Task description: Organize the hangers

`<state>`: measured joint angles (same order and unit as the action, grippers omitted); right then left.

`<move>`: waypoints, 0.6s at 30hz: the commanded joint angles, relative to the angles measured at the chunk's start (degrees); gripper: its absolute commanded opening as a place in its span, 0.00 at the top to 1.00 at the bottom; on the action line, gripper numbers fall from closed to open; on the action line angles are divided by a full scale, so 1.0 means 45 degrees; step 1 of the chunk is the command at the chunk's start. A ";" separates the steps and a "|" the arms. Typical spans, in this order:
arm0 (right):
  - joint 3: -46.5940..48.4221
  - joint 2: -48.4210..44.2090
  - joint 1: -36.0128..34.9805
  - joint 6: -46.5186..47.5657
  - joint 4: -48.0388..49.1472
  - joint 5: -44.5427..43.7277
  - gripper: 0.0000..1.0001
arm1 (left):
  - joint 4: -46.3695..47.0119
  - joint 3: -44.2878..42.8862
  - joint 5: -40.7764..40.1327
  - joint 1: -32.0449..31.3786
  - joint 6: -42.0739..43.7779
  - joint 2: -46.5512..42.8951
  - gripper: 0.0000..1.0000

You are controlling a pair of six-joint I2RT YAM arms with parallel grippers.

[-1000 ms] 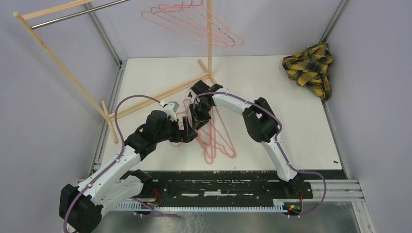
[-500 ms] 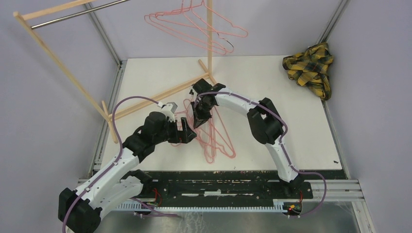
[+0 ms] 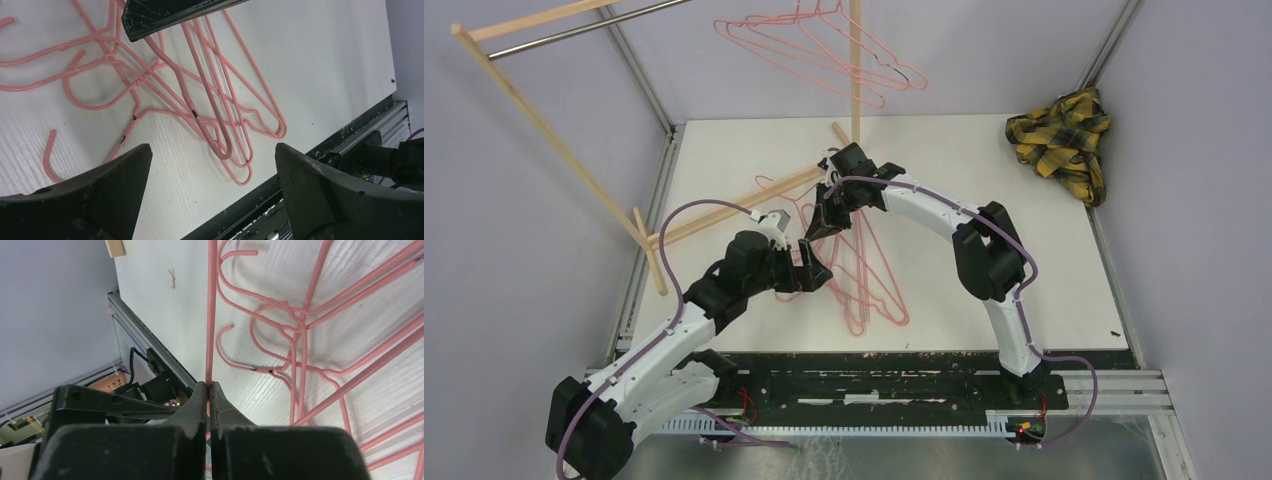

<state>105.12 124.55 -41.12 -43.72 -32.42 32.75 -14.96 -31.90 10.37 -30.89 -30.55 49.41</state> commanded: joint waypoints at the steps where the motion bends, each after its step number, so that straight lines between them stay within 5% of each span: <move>1: -0.0053 -0.0681 -0.0017 -0.0881 0.1353 0.0872 0.99 | 0.1784 0.0154 -0.0487 -0.0029 -0.0839 0.0546 0.00; 8: -0.0232 -0.0985 -0.0016 -0.1450 0.1816 0.1237 0.99 | 0.3040 -0.0284 -0.0513 -0.0029 -0.0781 0.2334 0.02; 18: -0.0276 -0.1137 -0.0007 -0.2042 0.1927 0.1962 0.99 | 0.4351 -0.0118 -0.1833 -0.0030 -0.1338 0.2773 0.26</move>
<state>103.74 123.42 -41.15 -51.88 -26.33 38.72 -0.67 -31.16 6.50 -30.89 -33.98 62.74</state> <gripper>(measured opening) 0.016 0.812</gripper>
